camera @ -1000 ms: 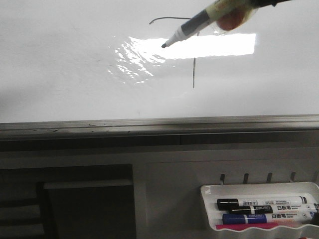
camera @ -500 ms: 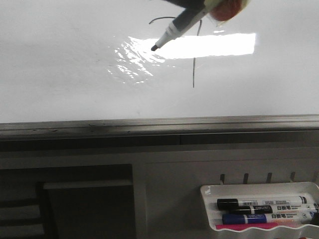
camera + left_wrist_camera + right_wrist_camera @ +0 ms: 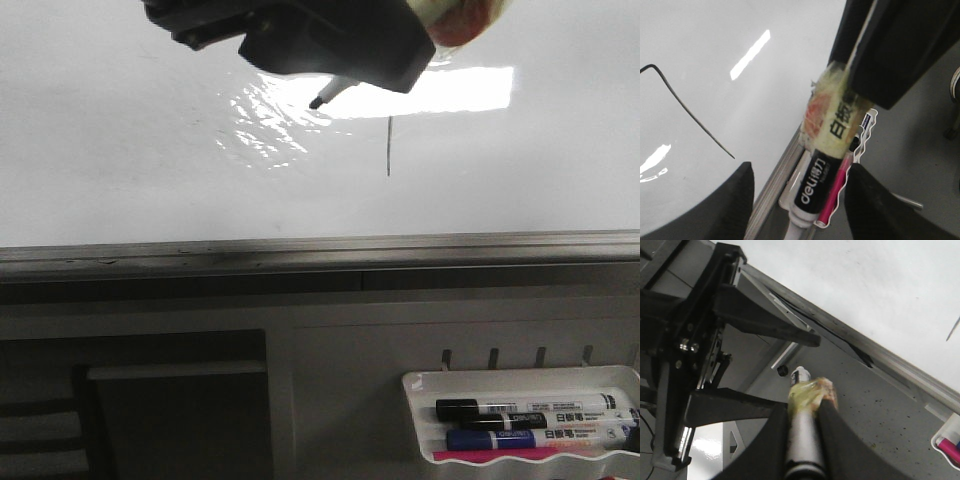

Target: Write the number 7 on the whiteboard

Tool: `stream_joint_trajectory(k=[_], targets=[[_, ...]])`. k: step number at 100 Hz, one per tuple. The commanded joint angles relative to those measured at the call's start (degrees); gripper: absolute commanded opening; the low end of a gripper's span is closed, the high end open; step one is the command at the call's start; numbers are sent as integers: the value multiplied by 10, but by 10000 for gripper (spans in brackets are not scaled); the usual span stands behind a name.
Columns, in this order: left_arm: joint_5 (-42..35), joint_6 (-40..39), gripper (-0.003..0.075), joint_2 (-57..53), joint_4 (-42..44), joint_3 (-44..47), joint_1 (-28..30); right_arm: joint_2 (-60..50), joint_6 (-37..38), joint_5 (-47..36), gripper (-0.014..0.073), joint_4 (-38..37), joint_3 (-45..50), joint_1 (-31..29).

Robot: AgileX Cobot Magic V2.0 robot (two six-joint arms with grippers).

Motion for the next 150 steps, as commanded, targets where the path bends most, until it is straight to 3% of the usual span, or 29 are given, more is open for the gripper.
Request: stream_joint_trajectory(k=[1, 26, 38, 50, 60, 83, 98, 121, 150], targets=[[-40, 4, 282, -14, -3, -20, -5, -4, -5, -2, -50, 29, -19, -2], [-40, 8, -19, -14, -3, -20, -5, -2, -5, 0, -36, 29, -19, -2], [-39, 8, -20, -14, -3, -20, -5, -2, -5, 3, 96, 29, -19, -2], [-38, 8, -20, -14, -3, -20, -5, -2, -5, 3, 325, 33, -19, -2], [-37, 8, -20, -20, -3, -20, -1, -4, -5, -3, 414, 33, -21, -5], [-40, -3, -20, -66, -77, -4, 72, -16, -5, 53, 412, 20, -67, -93], [-74, -12, -20, -121, -215, 41, 135, -41, 15, 63, 410, 14, -65, -153], [-170, -12, -20, -152, -321, 95, 151, -68, 19, 59, 406, 22, -63, -157], [-255, -12, -20, -71, -340, 93, 151, -70, 19, 59, 406, 34, -63, -157]])
